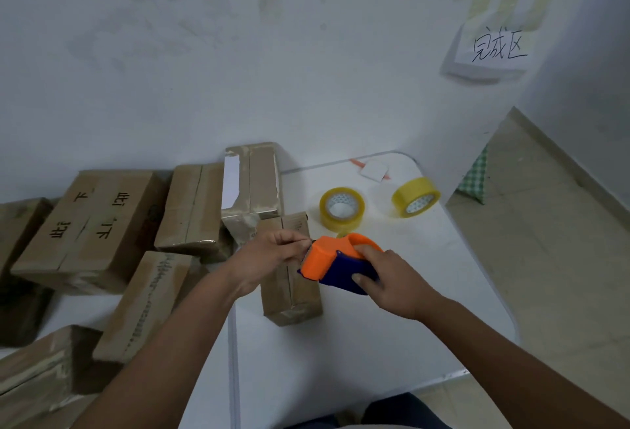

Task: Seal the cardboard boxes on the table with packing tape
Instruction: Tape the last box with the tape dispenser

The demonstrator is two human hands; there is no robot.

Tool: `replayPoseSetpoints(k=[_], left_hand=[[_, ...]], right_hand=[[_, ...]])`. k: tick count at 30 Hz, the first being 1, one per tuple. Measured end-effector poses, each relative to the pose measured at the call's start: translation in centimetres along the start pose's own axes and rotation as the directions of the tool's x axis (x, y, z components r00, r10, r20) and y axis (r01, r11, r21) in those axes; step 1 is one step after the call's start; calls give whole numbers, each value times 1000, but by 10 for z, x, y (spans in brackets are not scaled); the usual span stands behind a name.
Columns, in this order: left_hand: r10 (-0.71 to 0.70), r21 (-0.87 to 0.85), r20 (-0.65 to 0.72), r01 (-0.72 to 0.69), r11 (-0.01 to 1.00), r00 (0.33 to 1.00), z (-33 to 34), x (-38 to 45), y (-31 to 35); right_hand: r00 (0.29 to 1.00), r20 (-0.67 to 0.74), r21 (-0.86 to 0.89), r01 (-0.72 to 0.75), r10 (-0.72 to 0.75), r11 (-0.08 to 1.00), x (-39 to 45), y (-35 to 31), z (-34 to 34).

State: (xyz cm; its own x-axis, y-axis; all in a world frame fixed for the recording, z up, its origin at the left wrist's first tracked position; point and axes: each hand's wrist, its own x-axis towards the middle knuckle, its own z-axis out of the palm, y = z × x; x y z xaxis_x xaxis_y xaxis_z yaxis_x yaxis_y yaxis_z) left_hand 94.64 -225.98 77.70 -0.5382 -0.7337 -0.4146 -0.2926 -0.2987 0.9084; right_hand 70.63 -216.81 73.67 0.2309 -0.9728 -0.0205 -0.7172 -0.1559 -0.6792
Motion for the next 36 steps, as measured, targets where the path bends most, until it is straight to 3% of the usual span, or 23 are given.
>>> replayPoseSetpoints(k=[4, 7, 10, 13, 19, 26, 28, 32, 36], left_hand=[[-91, -123, 5, 91, 988, 996, -9, -9, 0], [-101, -172, 4, 100, 980, 995, -9, -18, 0], [-118, -163, -74, 105, 981, 990, -7, -23, -6], [-143, -89, -164, 130, 988, 976, -3, -24, -18], [-131, -122, -259, 102, 987, 957, -1, -38, -23], [-241, -368, -438, 72, 927, 866, -30, -55, -47], [-283, -419, -487, 64, 906, 826, -38, -65, -59], [-352, -455, -461, 123, 882, 815, -34, -78, -77], [-332, -427, -545, 86, 900, 769, -17, -77, -88]], right_hand=[[982, 108, 131, -170, 157, 977, 7, -18, -7], [961, 97, 195, -272, 257, 943, 9, -35, -6], [949, 21, 91, -316, 315, 944, 11, -46, -3], [938, 36, 7, -346, 346, 938, 14, -55, -4], [946, 104, -177, -286, 307, 942, 26, -67, -8], [935, 205, -265, -230, 288, 936, 20, -46, -20], [931, 207, -321, -227, 302, 920, 13, -33, -25], [927, 196, -339, -241, 319, 909, 7, -19, -28], [927, 162, -387, -257, 339, 886, 8, -25, -27]])
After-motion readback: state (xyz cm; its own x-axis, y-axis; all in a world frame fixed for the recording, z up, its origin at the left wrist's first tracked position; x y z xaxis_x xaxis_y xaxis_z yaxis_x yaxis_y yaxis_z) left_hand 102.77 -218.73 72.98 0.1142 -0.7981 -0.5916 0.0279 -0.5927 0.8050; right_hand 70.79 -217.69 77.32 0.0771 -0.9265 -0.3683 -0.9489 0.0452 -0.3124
